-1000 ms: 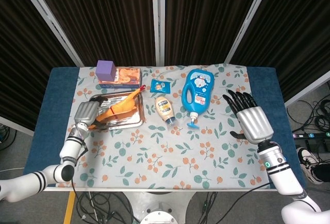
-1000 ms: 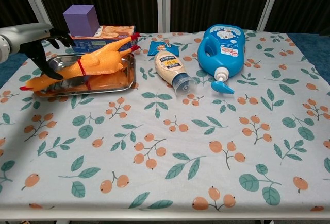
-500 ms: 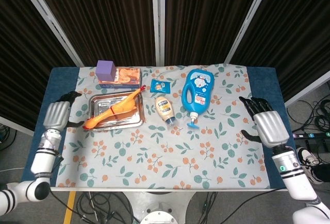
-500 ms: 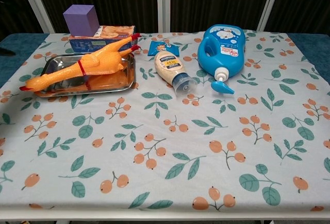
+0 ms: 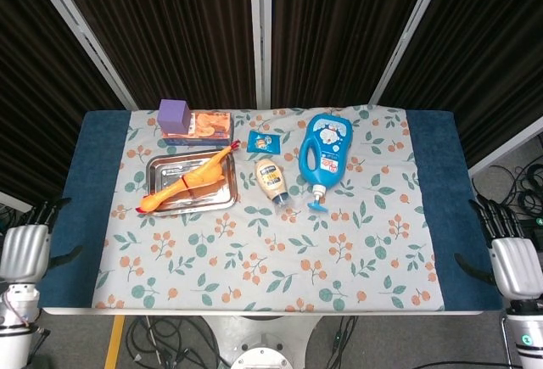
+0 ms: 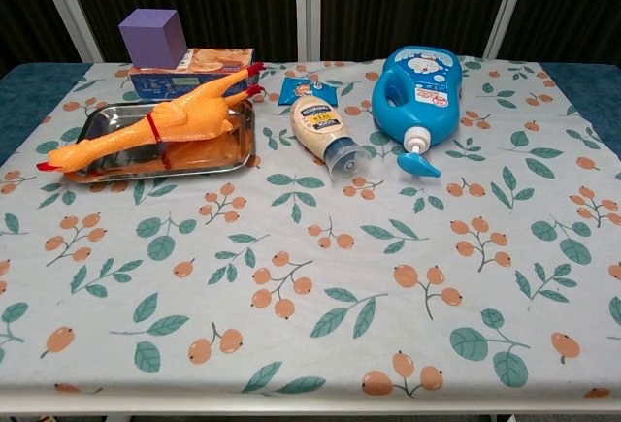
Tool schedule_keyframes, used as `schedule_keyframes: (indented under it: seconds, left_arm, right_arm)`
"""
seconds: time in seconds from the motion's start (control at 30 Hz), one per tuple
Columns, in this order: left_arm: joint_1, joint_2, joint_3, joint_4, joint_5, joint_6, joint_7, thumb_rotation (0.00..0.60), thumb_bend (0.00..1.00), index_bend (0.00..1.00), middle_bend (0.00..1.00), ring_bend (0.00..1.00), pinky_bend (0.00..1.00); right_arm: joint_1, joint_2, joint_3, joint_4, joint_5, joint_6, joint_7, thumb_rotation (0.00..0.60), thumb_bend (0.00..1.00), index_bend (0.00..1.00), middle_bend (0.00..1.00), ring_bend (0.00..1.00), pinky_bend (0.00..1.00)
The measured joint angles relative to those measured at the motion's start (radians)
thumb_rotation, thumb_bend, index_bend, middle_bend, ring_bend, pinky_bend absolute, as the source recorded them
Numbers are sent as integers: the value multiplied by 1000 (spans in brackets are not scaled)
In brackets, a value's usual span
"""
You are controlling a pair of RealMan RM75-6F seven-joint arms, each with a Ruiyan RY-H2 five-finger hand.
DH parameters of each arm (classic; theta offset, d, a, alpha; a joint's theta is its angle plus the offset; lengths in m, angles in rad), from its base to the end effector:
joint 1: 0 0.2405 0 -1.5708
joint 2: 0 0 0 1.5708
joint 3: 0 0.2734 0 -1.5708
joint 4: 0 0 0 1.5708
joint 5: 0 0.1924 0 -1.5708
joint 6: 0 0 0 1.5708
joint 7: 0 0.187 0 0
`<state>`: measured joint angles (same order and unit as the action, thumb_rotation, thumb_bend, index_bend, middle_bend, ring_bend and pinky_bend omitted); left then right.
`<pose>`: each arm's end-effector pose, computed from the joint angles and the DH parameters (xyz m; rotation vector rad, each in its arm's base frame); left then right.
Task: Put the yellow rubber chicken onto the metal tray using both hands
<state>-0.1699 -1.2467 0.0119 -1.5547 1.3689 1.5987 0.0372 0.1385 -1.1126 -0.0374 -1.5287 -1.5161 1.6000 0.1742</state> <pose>-0.3219 0.2388 0.1616 -1.2851 -0.8907 -0.9458 -0.3188 -0.2257 0.1962 1.3827 -0.9013 1.0382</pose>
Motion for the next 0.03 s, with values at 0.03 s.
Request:
schedule_keyframes:
  seconds: [0.03]
  left_arm:
    - [13, -2, 6, -2, 11, 15, 0, 600, 90, 242, 244, 203, 288]
  right_arm:
    - [-10, -3, -4, 4, -6, 6, 7, 600, 130, 0, 25, 0, 49]
